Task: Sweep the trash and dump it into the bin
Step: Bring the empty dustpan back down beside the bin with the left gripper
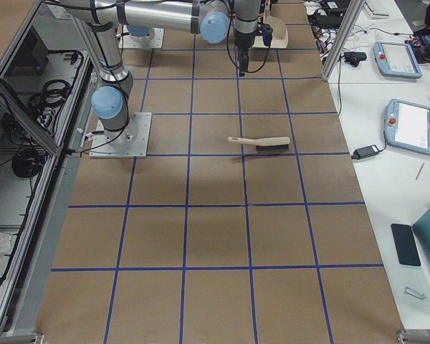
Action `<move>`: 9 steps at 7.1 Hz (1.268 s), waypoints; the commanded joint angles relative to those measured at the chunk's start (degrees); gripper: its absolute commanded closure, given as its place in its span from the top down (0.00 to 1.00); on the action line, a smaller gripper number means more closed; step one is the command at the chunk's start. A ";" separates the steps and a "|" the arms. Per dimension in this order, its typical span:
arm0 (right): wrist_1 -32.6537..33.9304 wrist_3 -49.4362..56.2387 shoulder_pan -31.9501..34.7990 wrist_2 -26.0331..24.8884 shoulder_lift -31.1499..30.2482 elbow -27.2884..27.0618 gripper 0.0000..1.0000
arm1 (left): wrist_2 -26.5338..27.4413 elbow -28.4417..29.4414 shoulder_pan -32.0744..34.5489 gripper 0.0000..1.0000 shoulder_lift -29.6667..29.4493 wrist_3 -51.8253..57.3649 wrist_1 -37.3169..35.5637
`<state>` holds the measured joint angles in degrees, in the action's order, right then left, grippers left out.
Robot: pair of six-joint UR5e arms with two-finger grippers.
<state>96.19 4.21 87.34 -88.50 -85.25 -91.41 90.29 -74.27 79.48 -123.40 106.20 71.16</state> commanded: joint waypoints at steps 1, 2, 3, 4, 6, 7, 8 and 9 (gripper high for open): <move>-0.03 0.01 0.11 -0.10 0.00 0.00 1.00 | 0.06 -0.26 -0.29 0.00 -1.93 6.09 -0.49; -0.03 0.01 0.02 -0.10 0.00 -0.09 1.00 | 0.06 -0.35 -0.29 0.00 -1.93 6.74 -0.50; -0.03 0.01 0.02 -0.10 0.00 -0.09 1.00 | -0.03 -0.35 -0.29 0.00 -2.37 6.22 -0.58; -0.03 0.01 0.02 -0.18 0.00 -0.18 1.00 | -0.03 -0.35 -0.29 0.00 -2.63 6.04 -1.11; -0.03 0.18 0.11 -0.18 0.00 -0.18 1.00 | 0.06 -0.61 -0.29 0.00 -2.72 6.22 -1.46; -0.03 0.09 0.02 -0.18 0.09 -0.18 1.00 | 0.15 -0.87 -0.29 0.00 -2.55 6.39 -1.46; -0.03 0.18 0.11 -0.18 0.09 -0.18 1.00 | 0.06 -1.92 -0.46 0.00 -2.55 6.65 -1.55; -0.03 0.18 0.02 -0.27 0.17 -0.18 1.00 | -0.03 -2.36 -1.68 0.00 -2.55 7.18 -1.64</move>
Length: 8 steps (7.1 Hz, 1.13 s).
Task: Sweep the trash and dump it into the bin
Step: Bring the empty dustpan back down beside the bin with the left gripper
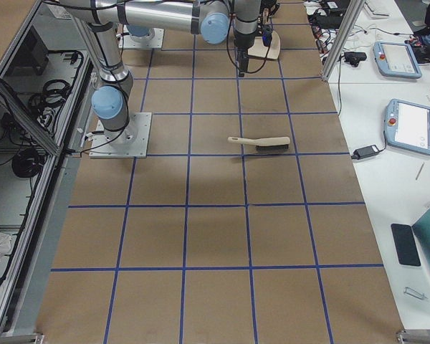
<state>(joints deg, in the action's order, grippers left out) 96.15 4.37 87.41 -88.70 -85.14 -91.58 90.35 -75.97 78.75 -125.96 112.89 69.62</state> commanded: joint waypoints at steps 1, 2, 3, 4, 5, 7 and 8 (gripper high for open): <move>0.00 0.02 0.04 -0.07 -0.02 0.00 1.00 | 0.00 -0.84 -0.96 0.00 0.19 0.14 -0.10; 0.00 -0.06 -0.05 -0.07 -0.02 0.00 1.00 | 0.09 -1.02 -0.70 0.06 0.63 -0.04 -0.18; 0.09 0.02 0.04 -0.15 0.07 0.00 1.00 | -0.08 -1.11 -0.79 0.49 0.72 -0.30 -0.18; 0.09 0.02 -0.05 -0.15 0.07 0.00 1.00 | 0.00 -1.19 -0.79 0.87 0.63 -1.00 -0.44; 0.09 0.02 -0.05 -0.15 0.07 0.00 1.00 | -0.09 -1.28 -0.79 0.91 0.98 -1.10 -0.45; 0.09 -0.06 -0.05 -0.15 0.07 0.00 1.00 | -0.87 -0.84 -0.44 0.90 4.13 -4.84 0.34; 0.00 0.02 0.04 -0.15 -0.02 0.00 1.00 | -0.88 -0.84 0.09 0.88 6.76 -10.62 0.69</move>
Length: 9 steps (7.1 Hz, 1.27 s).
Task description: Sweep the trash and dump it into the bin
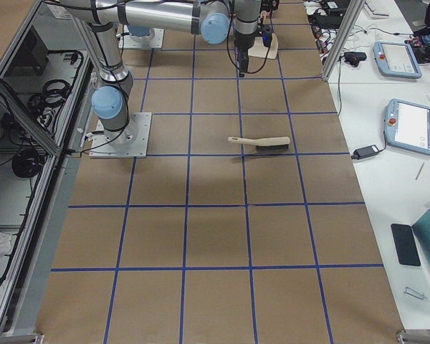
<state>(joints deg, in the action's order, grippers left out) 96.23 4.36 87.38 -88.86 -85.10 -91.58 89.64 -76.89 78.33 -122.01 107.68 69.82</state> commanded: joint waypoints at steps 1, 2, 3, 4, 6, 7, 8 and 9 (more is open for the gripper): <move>0.01 -0.05 -0.01 0.00 -0.07 0.00 1.00 | -0.26 0.51 1.38 0.86 5.88 -8.77 4.76; 0.01 0.04 -0.01 0.00 -0.07 0.00 1.00 | -0.26 0.42 1.65 0.86 8.78 -17.85 6.45; 0.01 0.04 -0.01 -0.18 0.02 0.00 1.00 | -0.08 0.42 2.70 0.86 12.03 -23.86 8.82; -0.07 0.04 -0.01 -0.18 -0.15 0.00 1.00 | 0.44 0.25 3.92 0.88 15.19 -33.92 11.63; 0.01 0.04 -0.01 -0.09 0.02 0.00 1.00 | 0.36 -0.28 4.81 0.89 20.73 -49.17 15.85; 0.01 0.04 -0.01 -0.09 0.02 0.00 1.00 | 0.18 -0.72 5.34 0.92 23.28 -59.06 17.79; 0.01 -0.05 -0.01 -0.09 -0.15 0.00 1.00 | -0.08 -2.29 6.04 0.94 25.66 -70.73 18.59; 0.19 -0.05 -0.01 0.26 -0.24 0.00 1.00 | -0.17 -4.74 7.61 0.98 27.68 -79.81 18.60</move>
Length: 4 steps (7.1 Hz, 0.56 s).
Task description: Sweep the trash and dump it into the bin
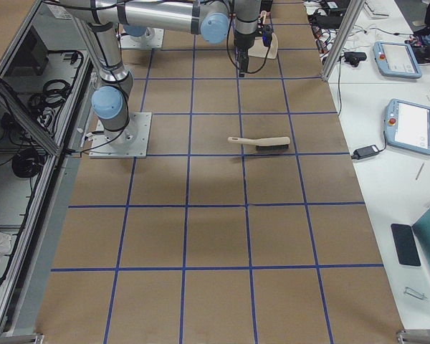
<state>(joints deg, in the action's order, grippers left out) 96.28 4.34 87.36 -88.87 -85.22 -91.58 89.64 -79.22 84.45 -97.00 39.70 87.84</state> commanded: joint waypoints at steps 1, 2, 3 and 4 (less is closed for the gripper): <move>0.05 -0.03 0.00 0.19 -0.12 0.00 1.00 | -0.42 -4.60 2.29 1.00 4.69 -20.19 0.58; -0.04 -0.12 0.00 0.10 -0.03 0.00 1.00 | -3.38 -6.28 2.55 1.00 6.10 -29.06 0.58; 0.05 -0.12 0.00 0.02 -0.12 0.00 1.00 | -3.85 -7.95 2.56 1.00 7.25 -31.76 0.92; 0.05 -0.12 0.00 0.10 -0.12 0.00 1.00 | -3.85 -10.31 2.56 1.00 8.65 -31.96 1.28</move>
<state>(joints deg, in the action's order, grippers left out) 96.31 4.23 87.36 -88.79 -85.32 -91.58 86.32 -86.83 86.92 -90.10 10.42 88.73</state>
